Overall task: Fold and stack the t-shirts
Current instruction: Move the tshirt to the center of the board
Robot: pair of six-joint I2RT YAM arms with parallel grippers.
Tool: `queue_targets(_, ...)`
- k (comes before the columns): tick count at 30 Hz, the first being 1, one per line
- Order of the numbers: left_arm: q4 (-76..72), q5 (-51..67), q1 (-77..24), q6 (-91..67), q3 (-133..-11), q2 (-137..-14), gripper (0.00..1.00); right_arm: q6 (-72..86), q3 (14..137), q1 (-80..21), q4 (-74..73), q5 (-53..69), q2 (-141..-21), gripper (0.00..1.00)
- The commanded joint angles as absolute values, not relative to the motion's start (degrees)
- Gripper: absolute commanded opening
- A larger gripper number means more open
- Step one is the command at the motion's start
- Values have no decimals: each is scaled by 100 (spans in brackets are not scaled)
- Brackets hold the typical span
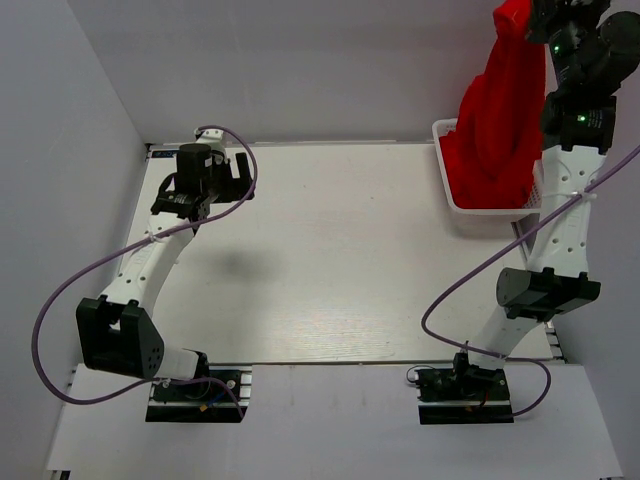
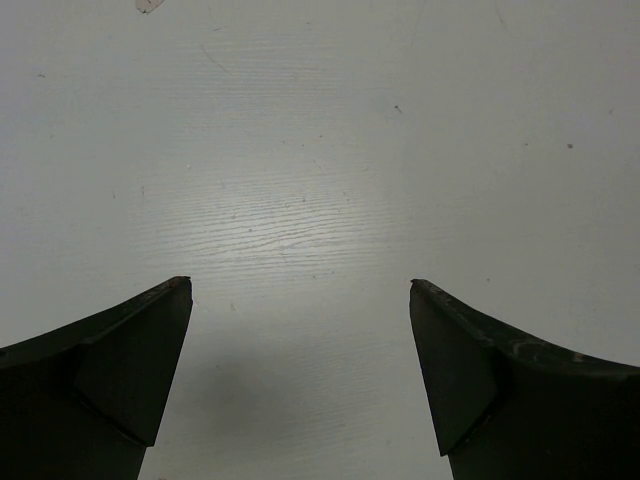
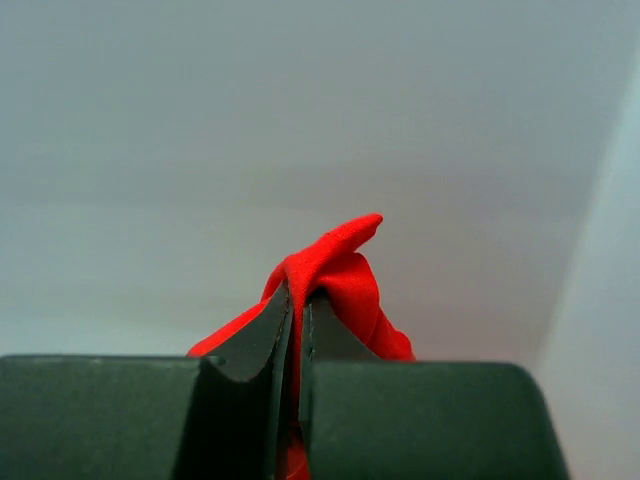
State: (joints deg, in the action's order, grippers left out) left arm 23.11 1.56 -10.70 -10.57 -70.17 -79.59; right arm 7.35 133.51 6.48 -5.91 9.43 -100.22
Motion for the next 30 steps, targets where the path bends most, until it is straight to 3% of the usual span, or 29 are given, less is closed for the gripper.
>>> queue_targets(1,2188,255,-1046,-1090,-7110,-7708,100,1291,13720,528,726,1880,-9844,0)
queue_targets(11,2188,202,-1046,-1090,-7216,-7708,100,2417,14027,115,2363,2434,-9738,0)
queue_targets(23,2601,-193,-1046,-1160,-7444,-7620,100,2900,13791,-817,2567,3460,-9870,0)
queue_targets(26,2777,-377,-1046,-1353,-7366,-7296,100,3285,13107,-1045,2365,4328,-9774,0)
queue_targets(30,2848,-519,-1046,-1652,-6892,-6830,100,3524,10131,-1239,2907,4773,-9221,0)
